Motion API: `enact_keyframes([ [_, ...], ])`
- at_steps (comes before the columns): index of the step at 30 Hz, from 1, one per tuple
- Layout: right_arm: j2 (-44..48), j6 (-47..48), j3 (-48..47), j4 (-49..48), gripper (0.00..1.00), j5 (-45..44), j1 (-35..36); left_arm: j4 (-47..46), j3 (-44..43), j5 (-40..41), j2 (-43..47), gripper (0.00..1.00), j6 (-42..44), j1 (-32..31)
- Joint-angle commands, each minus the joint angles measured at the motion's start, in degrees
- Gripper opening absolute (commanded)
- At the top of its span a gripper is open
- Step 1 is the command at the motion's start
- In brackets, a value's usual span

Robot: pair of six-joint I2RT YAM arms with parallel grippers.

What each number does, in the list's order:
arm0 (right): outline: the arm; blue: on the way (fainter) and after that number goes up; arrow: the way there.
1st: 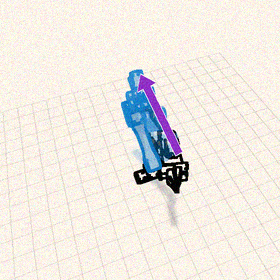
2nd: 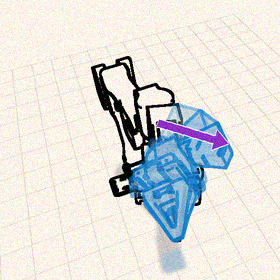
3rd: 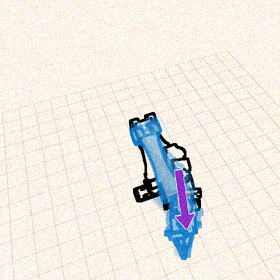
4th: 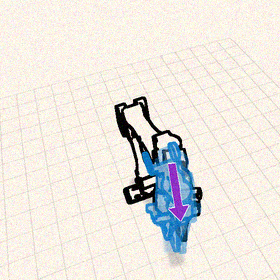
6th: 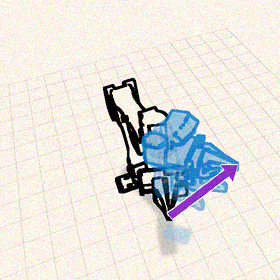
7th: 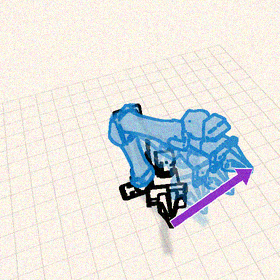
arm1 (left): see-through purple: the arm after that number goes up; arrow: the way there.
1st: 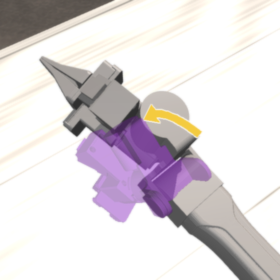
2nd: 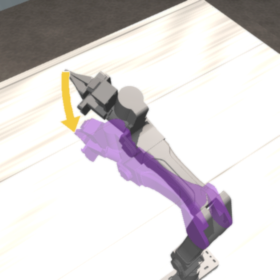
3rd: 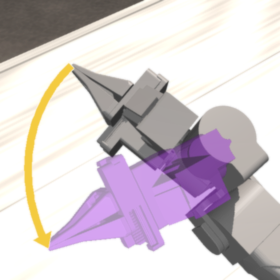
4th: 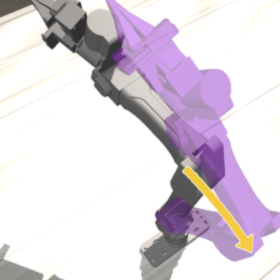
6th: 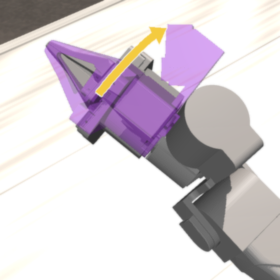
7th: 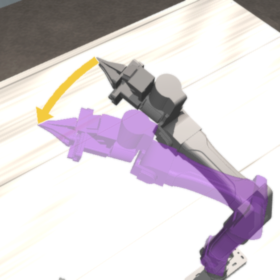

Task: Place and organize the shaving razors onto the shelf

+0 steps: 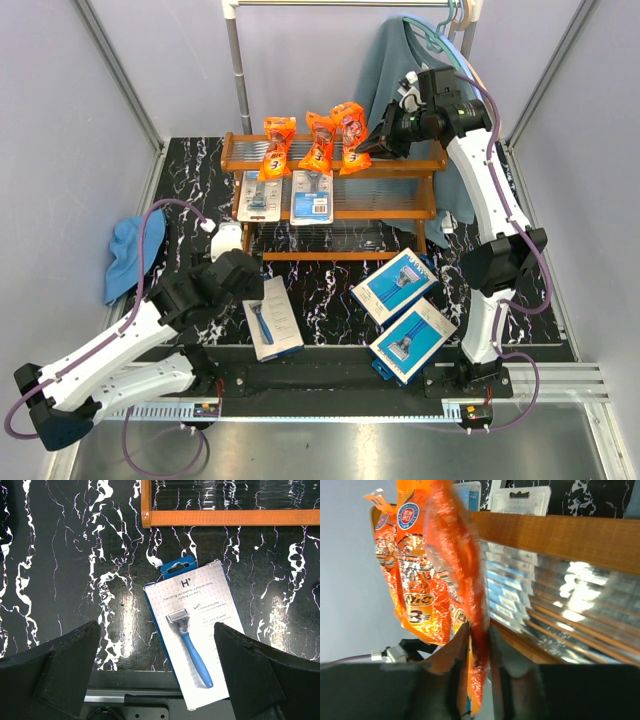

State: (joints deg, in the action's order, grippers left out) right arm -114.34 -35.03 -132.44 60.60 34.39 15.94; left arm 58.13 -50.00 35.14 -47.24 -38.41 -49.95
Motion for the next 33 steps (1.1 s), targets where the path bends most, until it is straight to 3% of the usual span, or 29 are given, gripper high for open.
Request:
enact_keyframes([
  [1,0.9,-0.5,1.7,-2.7,0.31,1.2,-0.4,-2.3,0.7,0.2,0.7,0.99,0.1,0.1],
  [9,4.4,-1.7,7.5,-5.8,0.53,0.8,-0.4,-2.3,1.0,0.3,1.4,0.99,-0.1,0.1],
  [14,6.9,-2.1,10.3,-7.3,0.76,-0.7,-0.4,-2.3,1.0,0.4,1.5,0.99,-0.2,0.1],
  [18,8.3,-2.3,9.9,-7.7,0.88,-1.9,-0.4,-2.2,1.0,0.4,1.5,0.99,-0.2,0.0],
  [33,13.6,-4.0,8.4,-9.0,0.99,-4.6,-0.4,-2.2,1.0,0.3,1.5,0.99,-0.2,0.1],
])
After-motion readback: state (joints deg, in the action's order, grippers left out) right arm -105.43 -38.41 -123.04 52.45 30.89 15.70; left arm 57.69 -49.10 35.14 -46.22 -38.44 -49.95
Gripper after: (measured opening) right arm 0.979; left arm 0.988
